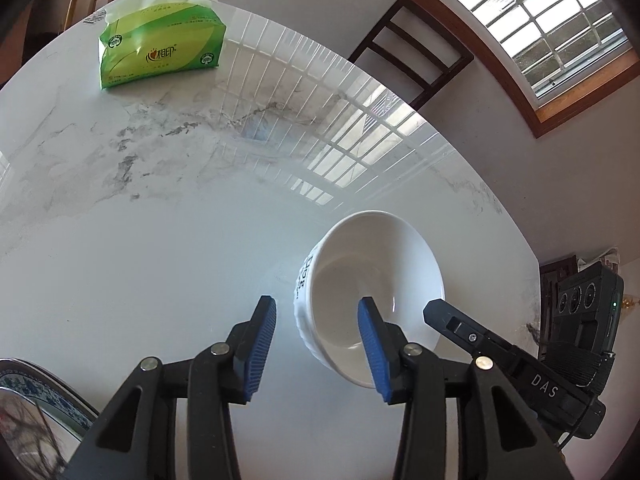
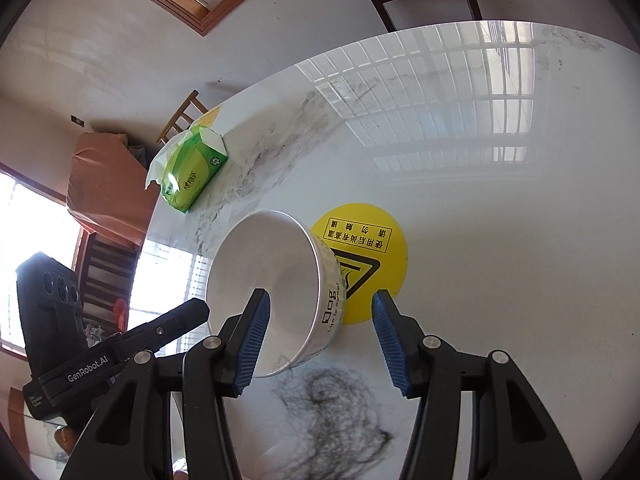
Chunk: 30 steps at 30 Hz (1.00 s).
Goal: Organize plates and bowls
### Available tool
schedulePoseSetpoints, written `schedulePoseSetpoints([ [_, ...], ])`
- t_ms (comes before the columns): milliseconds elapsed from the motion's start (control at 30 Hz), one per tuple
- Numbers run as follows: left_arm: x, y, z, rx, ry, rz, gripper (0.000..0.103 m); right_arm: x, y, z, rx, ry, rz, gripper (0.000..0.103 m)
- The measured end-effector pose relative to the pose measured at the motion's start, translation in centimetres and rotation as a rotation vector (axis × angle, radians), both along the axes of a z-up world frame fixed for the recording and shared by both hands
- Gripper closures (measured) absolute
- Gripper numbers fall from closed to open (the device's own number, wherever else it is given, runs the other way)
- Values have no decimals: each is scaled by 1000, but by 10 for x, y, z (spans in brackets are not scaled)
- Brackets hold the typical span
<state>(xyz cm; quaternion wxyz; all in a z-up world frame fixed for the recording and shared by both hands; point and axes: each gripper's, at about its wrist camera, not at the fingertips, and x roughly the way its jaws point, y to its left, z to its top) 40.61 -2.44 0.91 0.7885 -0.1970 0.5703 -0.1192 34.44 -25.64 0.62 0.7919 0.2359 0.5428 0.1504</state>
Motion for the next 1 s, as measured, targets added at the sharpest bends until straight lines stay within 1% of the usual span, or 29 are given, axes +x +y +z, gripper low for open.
schedulePoseSetpoints([
  [200,3,-6,-4,20,-1,-8,60,3,3,-6,-9,24,10,53],
  [267,3,-9,-7,30,12,-10,60,3,3,-5,-13,25,13,54],
  [433,6,-9,-15,27,37,-14,60,7,6,-7,-25,33,23,54],
  [567,7,-10,-23,36,78,-11,60,9,11,-11,-40,45,34,54],
  [600,7,-11,-26,46,91,-17,62,10,12,-12,-47,47,33,55],
  [633,8,-13,-29,69,101,-24,79,11,13,-14,-50,49,36,59],
  [667,8,-16,-32,81,109,-35,83,13,14,-16,-49,54,45,62],
  [733,7,-19,-34,118,107,-34,85,15,16,-22,-47,71,55,78],
  [833,4,-27,-28,171,71,-45,86,15,17,-25,-30,63,69,83],
  [900,-1,-27,-22,187,48,-48,87,14,17,-24,-36,59,66,84],
  [1000,-10,-29,-6,215,-8,-61,87,10,16,-22,-36,54,71,86],
])
